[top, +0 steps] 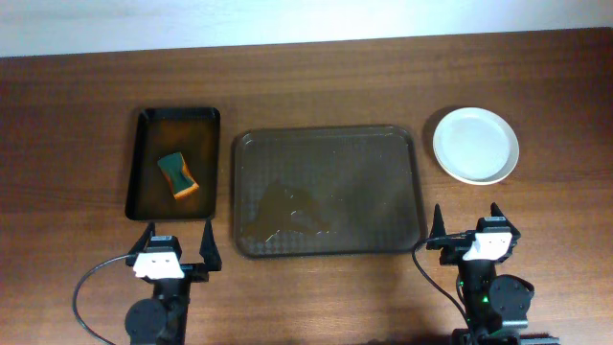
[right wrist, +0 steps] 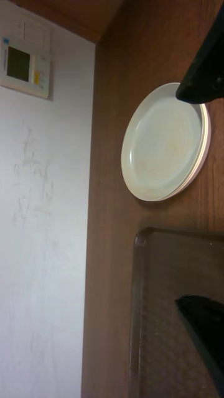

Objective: Clean dirty plates on tray and stack at the side

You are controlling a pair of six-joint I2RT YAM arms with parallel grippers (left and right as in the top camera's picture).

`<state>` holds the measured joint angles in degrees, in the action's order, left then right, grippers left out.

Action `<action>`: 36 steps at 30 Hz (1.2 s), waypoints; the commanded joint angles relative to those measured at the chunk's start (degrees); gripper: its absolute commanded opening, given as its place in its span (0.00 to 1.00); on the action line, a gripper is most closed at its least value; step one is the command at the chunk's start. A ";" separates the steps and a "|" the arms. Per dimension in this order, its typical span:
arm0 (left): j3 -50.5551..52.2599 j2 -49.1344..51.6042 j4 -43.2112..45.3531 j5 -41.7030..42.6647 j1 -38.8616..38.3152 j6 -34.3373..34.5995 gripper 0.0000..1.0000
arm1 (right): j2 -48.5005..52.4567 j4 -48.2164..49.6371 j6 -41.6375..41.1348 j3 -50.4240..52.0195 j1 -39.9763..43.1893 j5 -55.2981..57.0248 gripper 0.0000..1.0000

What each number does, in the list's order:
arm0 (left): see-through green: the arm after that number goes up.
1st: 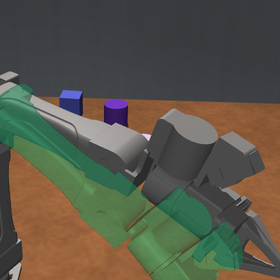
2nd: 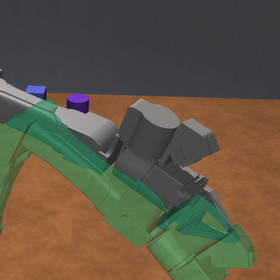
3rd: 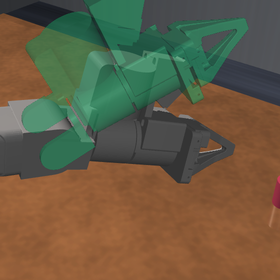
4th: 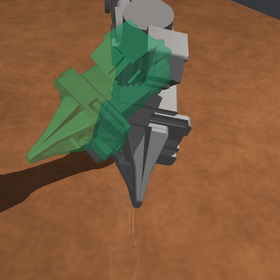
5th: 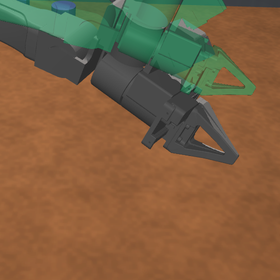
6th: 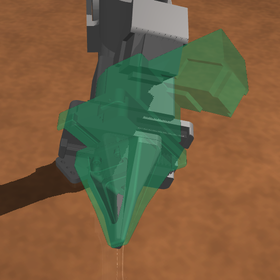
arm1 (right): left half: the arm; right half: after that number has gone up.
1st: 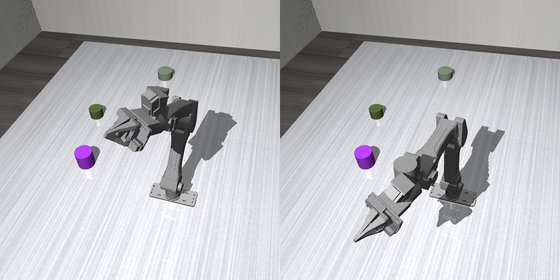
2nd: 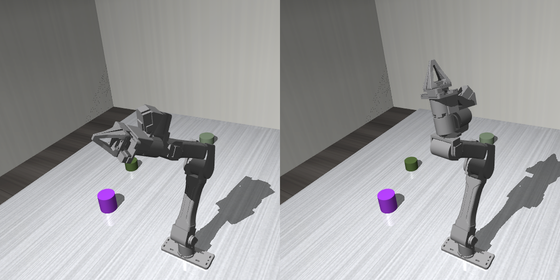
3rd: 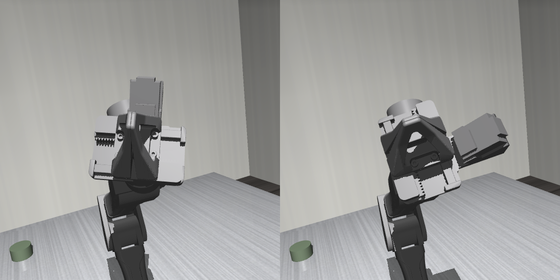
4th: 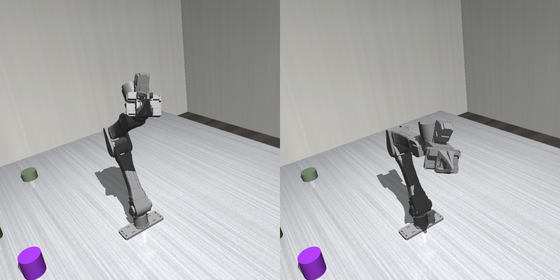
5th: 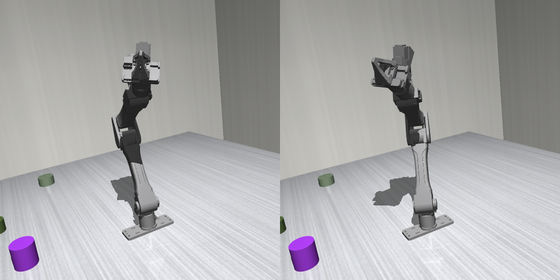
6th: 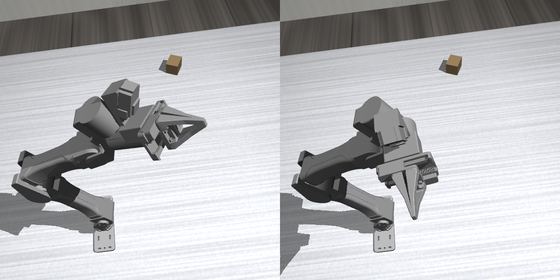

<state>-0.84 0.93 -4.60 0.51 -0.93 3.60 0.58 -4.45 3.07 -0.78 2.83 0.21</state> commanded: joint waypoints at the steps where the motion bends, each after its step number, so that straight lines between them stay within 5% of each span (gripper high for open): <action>1: 0.35 -0.66 -0.22 -0.85 0.35 -5.46 1.00 | -0.39 -0.17 0.11 0.46 -0.52 0.48 0.98; 36: 0.35 -0.52 -0.17 -0.94 0.35 -6.27 1.00 | -0.39 -0.17 0.11 0.46 -0.52 0.48 0.98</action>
<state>-0.84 0.89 -4.67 0.12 -0.93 -1.78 0.58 -4.45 3.07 -0.78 2.83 0.21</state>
